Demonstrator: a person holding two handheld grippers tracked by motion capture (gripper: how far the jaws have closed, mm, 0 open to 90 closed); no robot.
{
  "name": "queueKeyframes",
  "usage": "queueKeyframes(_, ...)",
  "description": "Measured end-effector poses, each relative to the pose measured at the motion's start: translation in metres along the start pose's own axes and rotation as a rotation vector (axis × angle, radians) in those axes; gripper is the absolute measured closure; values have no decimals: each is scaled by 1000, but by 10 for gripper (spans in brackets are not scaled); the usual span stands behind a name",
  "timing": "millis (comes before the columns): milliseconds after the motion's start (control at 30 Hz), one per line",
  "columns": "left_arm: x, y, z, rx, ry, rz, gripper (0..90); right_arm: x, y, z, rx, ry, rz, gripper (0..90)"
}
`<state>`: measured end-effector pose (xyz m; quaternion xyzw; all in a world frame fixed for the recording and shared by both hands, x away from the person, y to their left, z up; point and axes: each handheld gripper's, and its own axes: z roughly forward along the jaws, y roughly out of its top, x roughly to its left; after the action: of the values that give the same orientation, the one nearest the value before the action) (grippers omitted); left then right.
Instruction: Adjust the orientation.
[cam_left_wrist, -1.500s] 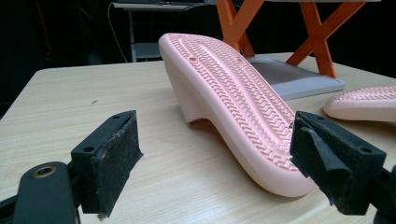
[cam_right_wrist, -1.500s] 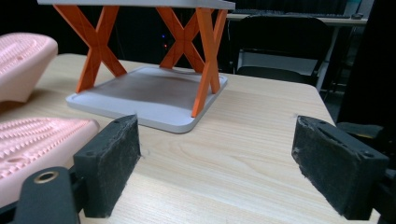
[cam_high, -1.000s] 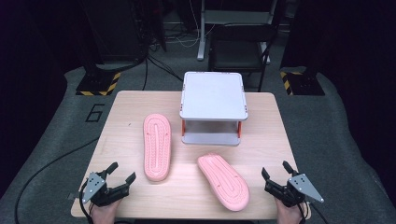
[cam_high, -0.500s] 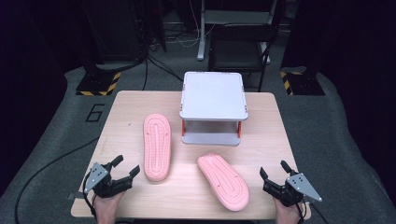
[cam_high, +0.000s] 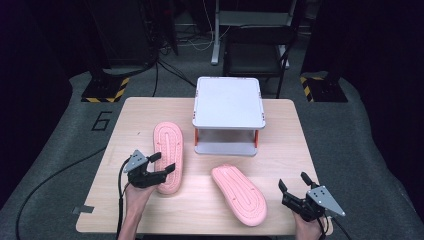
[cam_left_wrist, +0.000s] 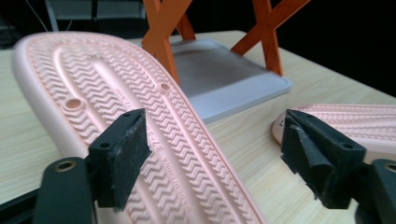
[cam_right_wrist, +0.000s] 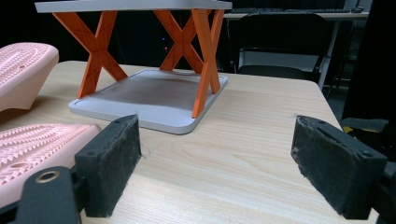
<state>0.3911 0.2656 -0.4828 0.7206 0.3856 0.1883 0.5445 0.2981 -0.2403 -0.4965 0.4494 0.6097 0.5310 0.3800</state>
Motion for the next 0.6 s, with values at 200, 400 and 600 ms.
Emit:
queueKeyframes(200, 4, -1, 15, 26, 31, -22, 200, 2, 0, 0, -4, -2, -3, 155)
queueKeyframes(400, 14, -4, 4, 17, 56, -45, 218, 2, 1, -1, -9, -3, 2, 156)
queueKeyframes(600, 33, -10, -12, -4, 109, -112, 193, 2, 0, 0, -3, 3, 0, 155)
